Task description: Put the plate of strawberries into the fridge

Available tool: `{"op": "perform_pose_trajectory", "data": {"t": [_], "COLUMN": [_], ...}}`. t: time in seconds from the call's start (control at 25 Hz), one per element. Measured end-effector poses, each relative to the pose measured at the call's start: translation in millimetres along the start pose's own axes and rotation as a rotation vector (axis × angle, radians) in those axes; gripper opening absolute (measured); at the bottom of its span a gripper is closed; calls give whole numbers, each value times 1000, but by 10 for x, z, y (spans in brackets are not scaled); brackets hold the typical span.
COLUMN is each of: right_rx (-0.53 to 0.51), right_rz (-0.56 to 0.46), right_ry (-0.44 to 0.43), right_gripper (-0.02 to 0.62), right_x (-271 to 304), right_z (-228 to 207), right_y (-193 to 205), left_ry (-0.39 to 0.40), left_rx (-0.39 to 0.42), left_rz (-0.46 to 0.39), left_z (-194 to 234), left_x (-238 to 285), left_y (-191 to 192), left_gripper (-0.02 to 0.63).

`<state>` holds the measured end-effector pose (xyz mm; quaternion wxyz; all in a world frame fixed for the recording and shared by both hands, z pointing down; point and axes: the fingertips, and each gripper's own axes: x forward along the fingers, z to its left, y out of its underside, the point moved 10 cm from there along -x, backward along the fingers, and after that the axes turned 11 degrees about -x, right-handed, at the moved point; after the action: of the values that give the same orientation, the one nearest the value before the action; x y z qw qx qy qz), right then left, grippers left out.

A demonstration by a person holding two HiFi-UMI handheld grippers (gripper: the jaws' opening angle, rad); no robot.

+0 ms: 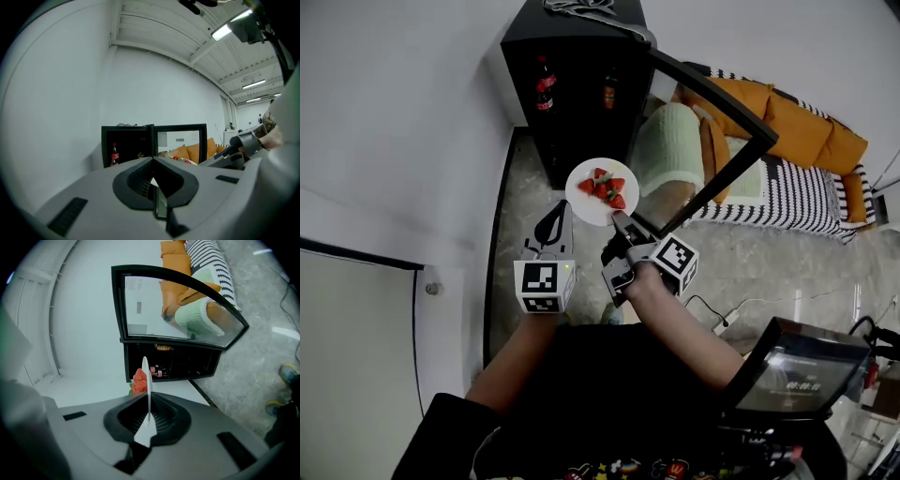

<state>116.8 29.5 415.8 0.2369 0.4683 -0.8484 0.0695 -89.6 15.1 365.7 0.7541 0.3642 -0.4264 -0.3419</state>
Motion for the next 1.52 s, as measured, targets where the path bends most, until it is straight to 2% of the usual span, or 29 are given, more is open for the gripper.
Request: {"op": "perform_pose_trajectory", "data": {"t": [0.24, 0.68, 1.24, 1.52], "right_rx": [-1, -12, -26, -16], "right_rz": [24, 39, 38, 29], "right_ry": [-7, -4, -16, -31], "right_gripper": [18, 18, 18, 18], "right_x": [-152, -131, -82, -71], "right_z": [-209, -268, -318, -355], "right_y": [-59, -34, -55, -67], "left_ry": [-32, -41, -26, -17], "left_rx": [-7, -31, -46, -18], "left_rz": [-8, -9, -23, -35], "left_z": [-197, -145, -123, -138], "left_x": [-101, -116, -70, -41], "left_y": [215, 340, 333, 239], "left_gripper": [2, 2, 2, 2]}}
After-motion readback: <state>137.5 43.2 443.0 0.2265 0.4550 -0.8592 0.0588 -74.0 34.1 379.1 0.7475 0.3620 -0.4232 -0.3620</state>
